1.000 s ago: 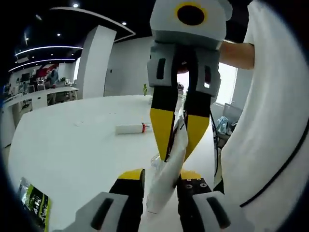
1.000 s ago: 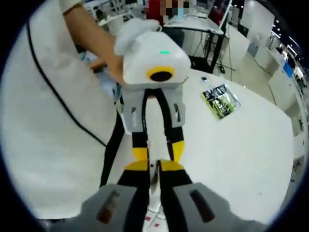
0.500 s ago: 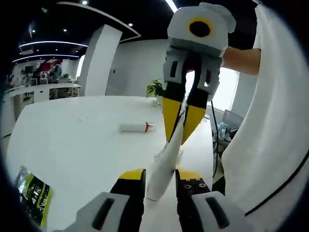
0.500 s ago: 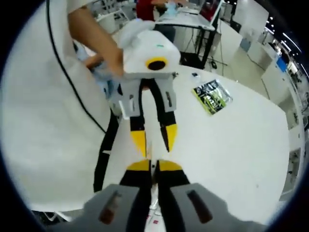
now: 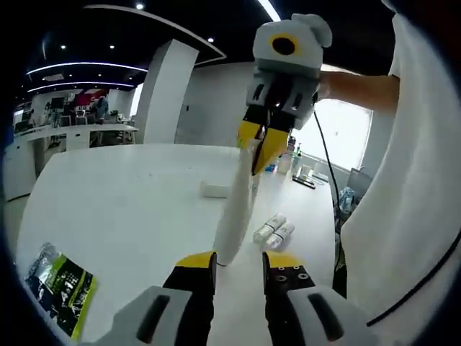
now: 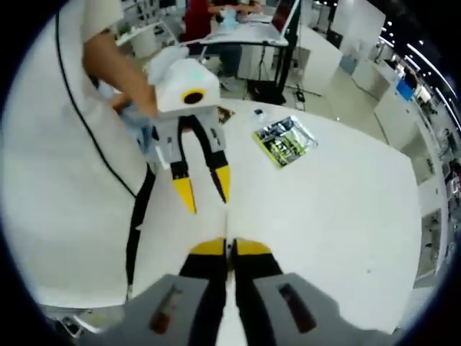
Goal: Arrange the skincare products in the storage area until every visible bottle or jar stands upright without overlapping.
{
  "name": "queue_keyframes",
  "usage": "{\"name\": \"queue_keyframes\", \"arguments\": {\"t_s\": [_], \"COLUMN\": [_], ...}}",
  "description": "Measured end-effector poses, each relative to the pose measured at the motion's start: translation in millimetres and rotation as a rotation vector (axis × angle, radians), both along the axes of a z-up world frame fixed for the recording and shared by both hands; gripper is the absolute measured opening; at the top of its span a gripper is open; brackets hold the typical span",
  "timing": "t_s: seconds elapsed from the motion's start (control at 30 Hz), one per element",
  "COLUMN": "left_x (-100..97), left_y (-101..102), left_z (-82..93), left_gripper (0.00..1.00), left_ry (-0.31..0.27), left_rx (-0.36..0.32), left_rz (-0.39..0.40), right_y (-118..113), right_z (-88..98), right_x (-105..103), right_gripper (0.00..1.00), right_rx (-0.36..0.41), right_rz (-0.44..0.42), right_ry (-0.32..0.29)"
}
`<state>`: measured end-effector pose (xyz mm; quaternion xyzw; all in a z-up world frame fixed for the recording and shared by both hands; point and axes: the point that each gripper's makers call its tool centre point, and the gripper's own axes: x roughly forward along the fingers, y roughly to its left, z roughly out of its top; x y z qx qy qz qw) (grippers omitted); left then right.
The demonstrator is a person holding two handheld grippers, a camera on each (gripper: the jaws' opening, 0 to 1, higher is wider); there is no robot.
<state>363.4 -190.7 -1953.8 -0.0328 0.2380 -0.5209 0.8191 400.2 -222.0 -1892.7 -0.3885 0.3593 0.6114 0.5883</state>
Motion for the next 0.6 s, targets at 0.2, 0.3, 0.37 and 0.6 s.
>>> {"name": "queue_keyframes", "arguments": {"t_s": [0.2,0.3,0.37,0.6], "left_x": [-8.0,-13.6,-17.5,-22.4], "left_y": [2,4,4,15], "left_z": [-2.9,-3.7,-3.9,-10.3], "left_gripper": [0.28,0.27,0.25,0.25], "left_ry": [0.002,0.023,0.032,0.071], "left_rx": [0.017,0.01,0.007,0.031], "left_rz": [0.007,0.008,-0.003,0.007], "right_y": [-3,-3,-6,-23], "right_z": [0.8,-0.1,-0.3,-1.4], "right_x": [31,43,54,90], "right_gripper": [0.0,0.0,0.0,0.0], "right_rx": [0.005,0.002,-0.008,-0.049], "right_rz": [-0.007,-0.006,-0.017,-0.05], "right_ry": [-0.015,-0.012,-0.009,-0.021]}}
